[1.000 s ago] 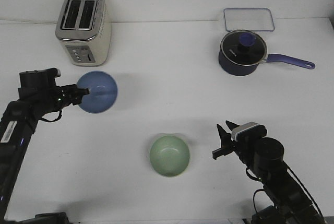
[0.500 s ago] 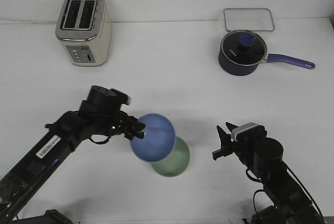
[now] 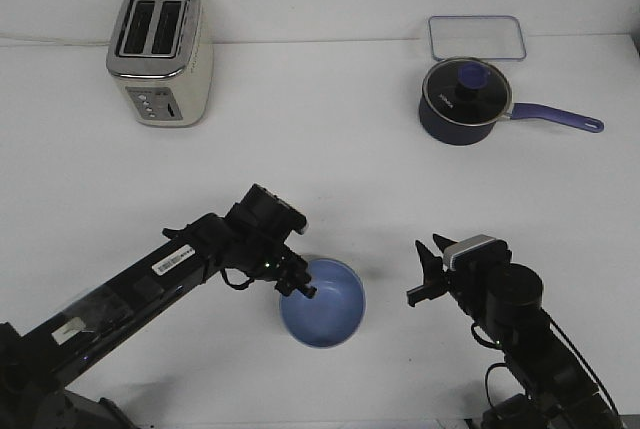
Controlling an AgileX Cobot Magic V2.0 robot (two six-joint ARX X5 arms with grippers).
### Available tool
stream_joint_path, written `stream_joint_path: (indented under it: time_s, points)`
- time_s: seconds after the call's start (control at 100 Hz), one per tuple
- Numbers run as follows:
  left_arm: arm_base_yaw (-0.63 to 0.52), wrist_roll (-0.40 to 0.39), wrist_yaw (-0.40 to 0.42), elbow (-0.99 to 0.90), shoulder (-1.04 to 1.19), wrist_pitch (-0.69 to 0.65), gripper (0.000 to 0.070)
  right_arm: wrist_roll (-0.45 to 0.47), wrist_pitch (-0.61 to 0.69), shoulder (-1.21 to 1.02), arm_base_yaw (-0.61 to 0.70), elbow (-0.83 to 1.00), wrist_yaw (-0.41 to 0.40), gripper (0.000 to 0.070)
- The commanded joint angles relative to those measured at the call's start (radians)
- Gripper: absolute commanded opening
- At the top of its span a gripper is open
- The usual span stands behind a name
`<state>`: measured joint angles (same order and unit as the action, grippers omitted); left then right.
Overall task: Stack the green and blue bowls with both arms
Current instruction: 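Lift the blue bowl with the left gripper and lower it onto the green bowl, then open the left gripper and withdraw it from the stacked bowls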
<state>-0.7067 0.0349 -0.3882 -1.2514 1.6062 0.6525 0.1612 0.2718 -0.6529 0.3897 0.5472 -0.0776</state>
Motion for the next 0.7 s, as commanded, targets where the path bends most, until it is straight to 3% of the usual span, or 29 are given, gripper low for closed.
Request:
stream_joint_path:
  time_s: [0.0, 0.12, 0.18, 0.34, 0.5, 0.59, 0.65, 0.69]
  points:
    - [-0.011, -0.023, 0.003, -0.011, 0.018, -0.008, 0.0055, 0.007, -0.009, -0.002, 0.003, 0.008, -0.001, 0.0214]
    - [-0.014, -0.022, 0.002, -0.011, 0.014, -0.027, 0.0403, 0.006, -0.009, -0.002, 0.003, 0.008, -0.001, 0.0214]
    - [-0.012, -0.030, 0.005, -0.011, 0.000, -0.037, 0.0505, 0.006, -0.009, -0.002, 0.003, 0.008, 0.000, 0.0214]
    - [0.042, -0.006, 0.087, -0.012, -0.110, -0.129, 0.0506, 0.006, -0.009, -0.002, 0.003, 0.008, 0.003, 0.0214]
    - [0.143, -0.016, 0.286, -0.011, -0.290, -0.198, 0.0504, 0.002, -0.009, 0.011, 0.002, 0.008, 0.056, 0.0214]
    - [0.223, -0.028, 0.355, -0.009, -0.382, -0.198, 0.0501, -0.002, -0.010, 0.040, 0.002, 0.008, 0.089, 0.0214]
    - [0.285, -0.033, 0.364, 0.008, -0.444, -0.203, 0.0477, -0.002, -0.007, 0.076, 0.003, 0.008, 0.114, 0.0213]
    - [0.328, -0.036, 0.364, 0.035, -0.489, -0.215, 0.0418, -0.005, -0.002, 0.106, 0.003, 0.008, 0.132, 0.0212]
